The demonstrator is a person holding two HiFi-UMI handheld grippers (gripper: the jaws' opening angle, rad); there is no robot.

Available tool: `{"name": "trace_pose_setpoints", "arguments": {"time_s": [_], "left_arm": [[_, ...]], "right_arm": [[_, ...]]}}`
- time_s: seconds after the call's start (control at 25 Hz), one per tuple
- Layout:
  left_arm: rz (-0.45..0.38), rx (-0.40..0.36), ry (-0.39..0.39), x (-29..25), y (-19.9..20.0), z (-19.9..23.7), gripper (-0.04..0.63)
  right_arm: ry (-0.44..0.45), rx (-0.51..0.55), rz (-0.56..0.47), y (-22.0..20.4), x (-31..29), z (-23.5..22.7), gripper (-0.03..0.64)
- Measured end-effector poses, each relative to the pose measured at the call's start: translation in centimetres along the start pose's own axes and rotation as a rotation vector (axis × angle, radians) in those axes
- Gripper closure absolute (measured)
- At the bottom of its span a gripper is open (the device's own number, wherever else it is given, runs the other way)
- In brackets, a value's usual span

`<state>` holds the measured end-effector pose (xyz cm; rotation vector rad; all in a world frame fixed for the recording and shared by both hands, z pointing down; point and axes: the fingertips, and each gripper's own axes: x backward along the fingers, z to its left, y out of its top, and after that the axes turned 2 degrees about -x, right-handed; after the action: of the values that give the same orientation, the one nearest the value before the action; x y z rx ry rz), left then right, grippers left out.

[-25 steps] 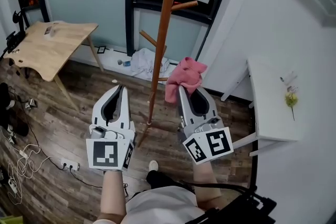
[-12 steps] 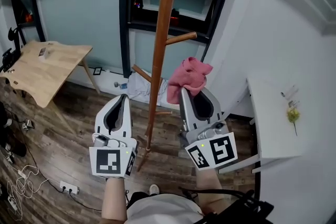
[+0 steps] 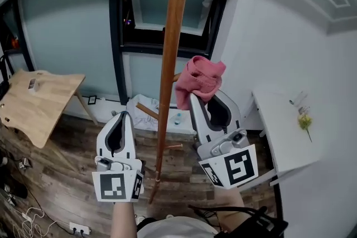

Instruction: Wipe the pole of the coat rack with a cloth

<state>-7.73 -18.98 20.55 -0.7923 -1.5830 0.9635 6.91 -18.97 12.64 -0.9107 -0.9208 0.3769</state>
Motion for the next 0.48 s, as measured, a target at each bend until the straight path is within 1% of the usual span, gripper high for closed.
{"name": "trace_pose_setpoints", "arguments": {"time_s": [0.16,0.32,0.48], "left_arm": [[-0.002,0.023,-0.055,-0.9,0.1,0.4,0.583],[-0.023,0.047,-0.131,-2.9,-0.3,-0.6,0.583],[-0.057,0.046,-0.173,-3.1,0.7,-0.8,0.583]], "right_arm": [[-0.044,0.084,-0.052,2.8,-1.1,-0.6,0.535],[-0.099,0.232,-0.093,5.4,-2.8,-2.0,0.535],[-0.142,0.369,-0.121,7.8,-4.5,-2.7,0.535]]}}
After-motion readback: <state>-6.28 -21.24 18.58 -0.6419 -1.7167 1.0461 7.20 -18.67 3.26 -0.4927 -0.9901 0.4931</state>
